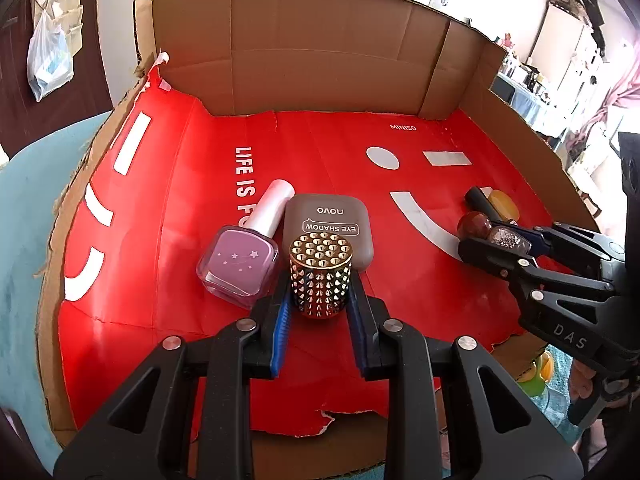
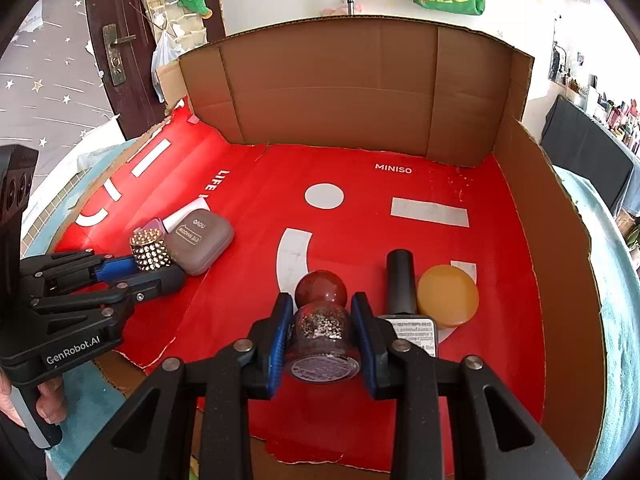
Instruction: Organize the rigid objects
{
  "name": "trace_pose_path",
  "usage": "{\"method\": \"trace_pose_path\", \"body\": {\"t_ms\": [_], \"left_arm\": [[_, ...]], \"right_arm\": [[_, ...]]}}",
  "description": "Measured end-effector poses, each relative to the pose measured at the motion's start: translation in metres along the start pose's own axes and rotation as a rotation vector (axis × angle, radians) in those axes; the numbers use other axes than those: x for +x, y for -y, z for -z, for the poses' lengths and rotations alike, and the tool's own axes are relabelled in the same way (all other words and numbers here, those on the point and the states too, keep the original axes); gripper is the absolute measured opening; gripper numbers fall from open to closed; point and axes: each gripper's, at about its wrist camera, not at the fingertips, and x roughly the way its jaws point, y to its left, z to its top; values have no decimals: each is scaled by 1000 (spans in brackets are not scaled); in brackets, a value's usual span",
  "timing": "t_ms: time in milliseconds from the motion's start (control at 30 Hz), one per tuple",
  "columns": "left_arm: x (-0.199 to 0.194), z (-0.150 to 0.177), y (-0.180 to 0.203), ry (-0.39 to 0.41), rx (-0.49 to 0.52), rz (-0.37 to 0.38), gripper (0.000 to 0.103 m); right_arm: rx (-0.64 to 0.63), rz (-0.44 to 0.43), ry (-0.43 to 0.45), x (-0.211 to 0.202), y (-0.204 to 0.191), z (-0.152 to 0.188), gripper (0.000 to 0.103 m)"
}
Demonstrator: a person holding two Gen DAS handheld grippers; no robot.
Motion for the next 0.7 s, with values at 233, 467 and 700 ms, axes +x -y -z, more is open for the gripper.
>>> {"method": "trace_pose_path", "body": {"t_ms": [233, 467, 700], "left_arm": [[0, 0, 0, -2, 0, -4, 24], [1, 0, 3, -2, 8, -17, 24], [1, 0, 4, -4, 7, -21, 24]], "right_arm": [[-5, 0, -3, 1, -1, 0, 33], [-5, -7, -6, 1, -1, 0, 33], [-5, -15, -7, 0, -1, 0, 33]]}}
